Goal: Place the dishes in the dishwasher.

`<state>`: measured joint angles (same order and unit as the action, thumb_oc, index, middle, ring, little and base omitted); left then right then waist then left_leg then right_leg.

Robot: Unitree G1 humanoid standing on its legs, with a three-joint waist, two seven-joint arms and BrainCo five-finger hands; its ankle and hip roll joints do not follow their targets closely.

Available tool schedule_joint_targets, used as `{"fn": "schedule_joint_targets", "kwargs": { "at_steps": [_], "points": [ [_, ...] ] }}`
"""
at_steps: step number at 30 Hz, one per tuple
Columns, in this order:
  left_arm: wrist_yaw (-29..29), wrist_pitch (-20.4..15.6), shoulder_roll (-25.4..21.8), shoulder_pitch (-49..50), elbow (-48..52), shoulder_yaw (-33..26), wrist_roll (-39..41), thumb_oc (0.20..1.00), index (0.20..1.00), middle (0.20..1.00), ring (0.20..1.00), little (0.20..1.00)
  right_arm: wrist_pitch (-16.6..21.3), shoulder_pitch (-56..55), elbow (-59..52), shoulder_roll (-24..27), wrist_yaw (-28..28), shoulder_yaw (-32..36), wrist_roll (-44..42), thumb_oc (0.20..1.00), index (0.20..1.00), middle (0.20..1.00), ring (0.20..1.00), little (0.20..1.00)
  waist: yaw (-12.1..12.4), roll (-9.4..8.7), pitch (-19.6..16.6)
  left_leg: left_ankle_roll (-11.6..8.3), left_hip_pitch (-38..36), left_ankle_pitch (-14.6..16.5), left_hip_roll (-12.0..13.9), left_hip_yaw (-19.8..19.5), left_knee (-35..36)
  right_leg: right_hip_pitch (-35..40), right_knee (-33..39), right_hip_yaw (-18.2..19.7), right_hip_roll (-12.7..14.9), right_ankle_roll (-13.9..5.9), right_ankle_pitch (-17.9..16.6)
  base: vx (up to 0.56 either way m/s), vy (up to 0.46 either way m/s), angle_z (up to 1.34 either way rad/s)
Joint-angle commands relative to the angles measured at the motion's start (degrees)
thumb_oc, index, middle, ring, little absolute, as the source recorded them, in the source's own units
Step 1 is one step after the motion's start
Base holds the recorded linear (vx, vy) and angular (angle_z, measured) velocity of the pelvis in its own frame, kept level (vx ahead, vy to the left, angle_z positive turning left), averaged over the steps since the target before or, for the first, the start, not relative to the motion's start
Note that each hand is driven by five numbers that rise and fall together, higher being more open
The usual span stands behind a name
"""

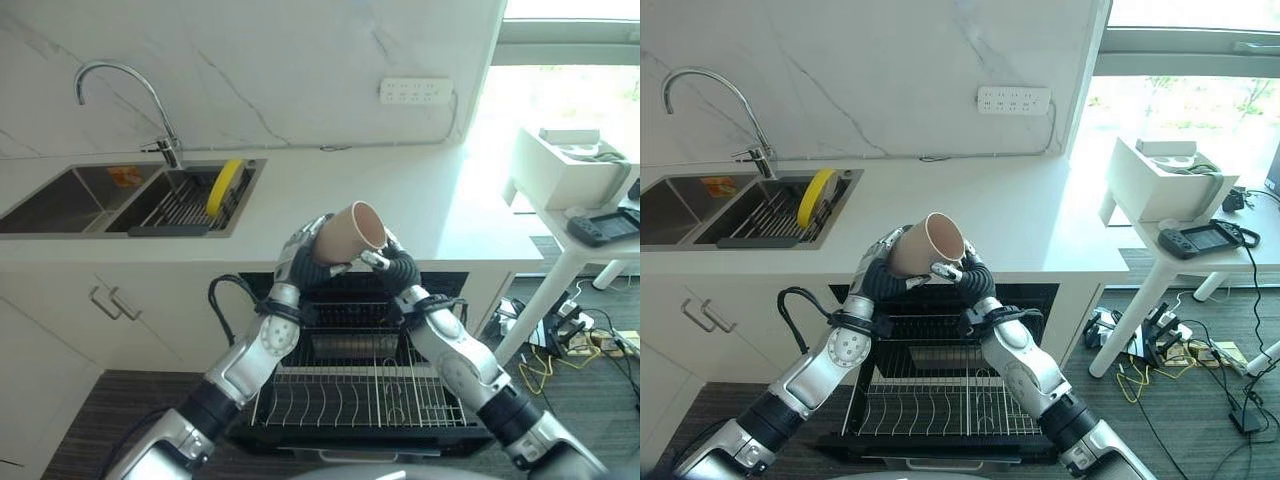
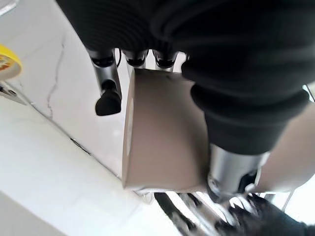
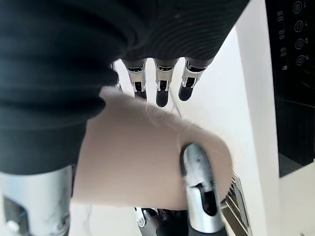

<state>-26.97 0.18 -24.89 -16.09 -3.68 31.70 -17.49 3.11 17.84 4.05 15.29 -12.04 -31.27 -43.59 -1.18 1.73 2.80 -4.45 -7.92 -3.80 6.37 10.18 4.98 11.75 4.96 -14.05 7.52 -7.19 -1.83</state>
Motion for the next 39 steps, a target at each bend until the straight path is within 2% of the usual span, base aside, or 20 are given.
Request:
{"fn": "schedule_joint_targets", "kwargs": {
  "at_steps": [1,8,16,24,34,39],
  "points": [
    [-2.5,-1.0,-1.2,-8.8,-3.7,1.4,-2.1,0.2,0.2,0.2,0.2,0.2,4.6,7.1,0.6,-3.2,-3.8,-0.5,3.4,1.0,1.0,1.0,1.0,1.0,1.3,-1.93,0.3,-0.83,-3.3,5.7,1.2,0.2,0.0,-2.3,-1.6,2.0,3.3,-3.91,1.7,0.0,0.0,0.0],
    [-3.8,-0.4,0.2,-10.9,-4.7,3.8,-1.4,0.2,0.2,0.2,0.2,0.2,5.1,9.8,2.8,-5.8,-7.3,-1.9,3.0,1.0,1.0,1.0,1.0,1.0,1.5,-1.83,0.3,-0.88,-3.2,5.8,1.2,0.0,-0.2,-2.1,-1.6,2.0,3.3,-3.7,2.1,0.0,0.0,0.0],
    [-2.8,0.8,0.4,-12.7,-4.1,5.5,-1.1,0.2,0.2,0.2,0.2,0.2,6.2,11.7,3.9,-7.0,-10.8,-2.5,3.0,1.0,1.0,1.0,1.0,1.0,1.8,-1.67,0.6,-0.83,-3.0,5.7,1.2,-0.3,-0.3,-2.2,-2.0,1.9,3.3,-3.6,2.3,0.0,0.0,0.0],
    [-3.8,0.7,0.9,-13.8,-4.0,6.3,-1.2,0.2,0.2,0.2,0.2,0.2,5.8,12.4,4.7,-8.0,-11.2,-3.6,1.7,1.0,1.0,1.0,1.0,1.0,1.8,-1.58,0.7,-0.85,-3.0,5.7,1.1,-0.2,-0.3,-2.2,-2.0,1.8,3.3,-3.51,2.3,0.0,0.0,0.0],
    [-4.5,-0.2,1.1,-14.0,-3.7,6.6,-1.4,0.2,0.2,0.2,0.2,0.2,7.6,11.9,5.0,-8.8,-11.3,-3.3,-2.3,1.0,1.0,1.0,1.0,1.0,1.8,-1.56,0.8,-0.81,-3.0,5.7,1.1,-0.3,-0.3,-2.1,-2.1,1.6,3.4,-3.47,2.3,0.0,0.0,0.0],
    [-5.8,-1.8,1.5,-14.5,-3.7,6.8,-1.9,0.2,0.2,0.2,0.2,0.2,8.7,11.5,5.5,-9.7,-10.5,-3.2,-5.4,1.0,1.0,1.0,1.0,1.0,1.6,-1.52,0.8,-0.79,-3.1,5.7,1.1,0.0,-0.3,-2.1,-2.0,1.6,3.4,-3.42,2.2,0.0,0.0,0.0]
  ]
}}
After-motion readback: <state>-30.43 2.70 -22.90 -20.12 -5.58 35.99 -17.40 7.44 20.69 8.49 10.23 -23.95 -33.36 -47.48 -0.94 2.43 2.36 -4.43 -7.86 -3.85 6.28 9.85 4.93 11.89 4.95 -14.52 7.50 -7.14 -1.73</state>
